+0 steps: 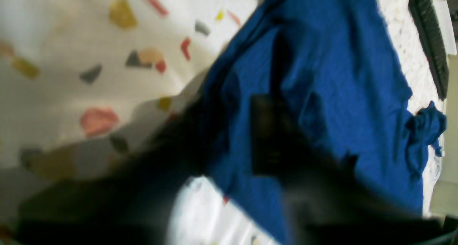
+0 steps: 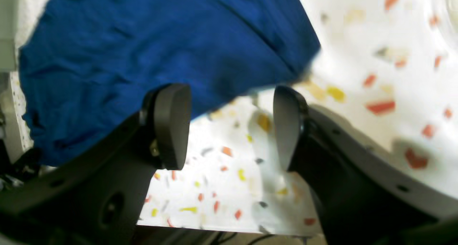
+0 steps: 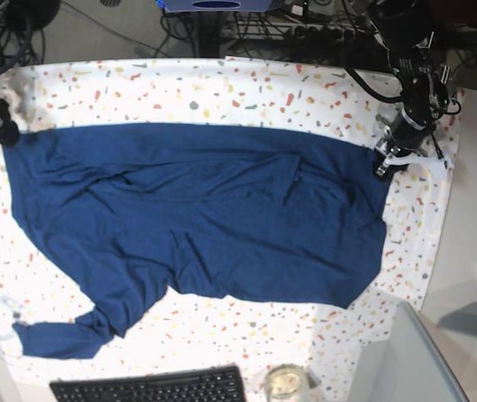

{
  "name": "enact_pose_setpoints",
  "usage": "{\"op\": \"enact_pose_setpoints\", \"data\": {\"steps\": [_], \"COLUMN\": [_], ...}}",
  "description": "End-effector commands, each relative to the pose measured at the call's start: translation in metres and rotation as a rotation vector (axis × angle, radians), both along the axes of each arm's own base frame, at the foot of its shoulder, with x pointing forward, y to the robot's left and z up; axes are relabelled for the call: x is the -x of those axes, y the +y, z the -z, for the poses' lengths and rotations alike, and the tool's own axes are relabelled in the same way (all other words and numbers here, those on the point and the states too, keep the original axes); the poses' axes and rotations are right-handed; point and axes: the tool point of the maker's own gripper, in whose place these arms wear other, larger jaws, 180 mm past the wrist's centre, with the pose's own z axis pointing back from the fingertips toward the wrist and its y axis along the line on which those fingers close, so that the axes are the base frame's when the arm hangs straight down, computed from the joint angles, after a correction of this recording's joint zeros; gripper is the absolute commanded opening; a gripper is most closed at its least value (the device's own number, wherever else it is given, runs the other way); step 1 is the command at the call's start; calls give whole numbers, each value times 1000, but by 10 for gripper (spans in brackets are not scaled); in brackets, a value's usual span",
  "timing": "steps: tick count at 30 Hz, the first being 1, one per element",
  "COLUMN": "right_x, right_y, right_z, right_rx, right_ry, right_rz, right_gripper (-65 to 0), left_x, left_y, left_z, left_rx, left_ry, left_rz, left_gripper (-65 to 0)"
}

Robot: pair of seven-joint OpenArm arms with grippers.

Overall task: Layout the t-shirt on the table in an organized manner, then fold the t-shirt properly
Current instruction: 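Grasp the shirt's shoulder corners with both grippers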

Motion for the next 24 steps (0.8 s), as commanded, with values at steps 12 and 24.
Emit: {"op": "enact_pose_setpoints", "data": {"steps": [12, 24], "right_x": [-1, -13], "right_y": [-3, 9], "right_z": [16, 26], "right_rx": [-52, -89], "right_ry": [-17, -20], "right_rz": [32, 13], "right_gripper": [-300, -150], "left_x": [9, 10], "left_y": [0, 9], "left_z": [5, -12], "left_rx": [-1, -59], "left_ry": [40, 8], "left_rz": [17, 30], "left_gripper": [-650, -650]}}
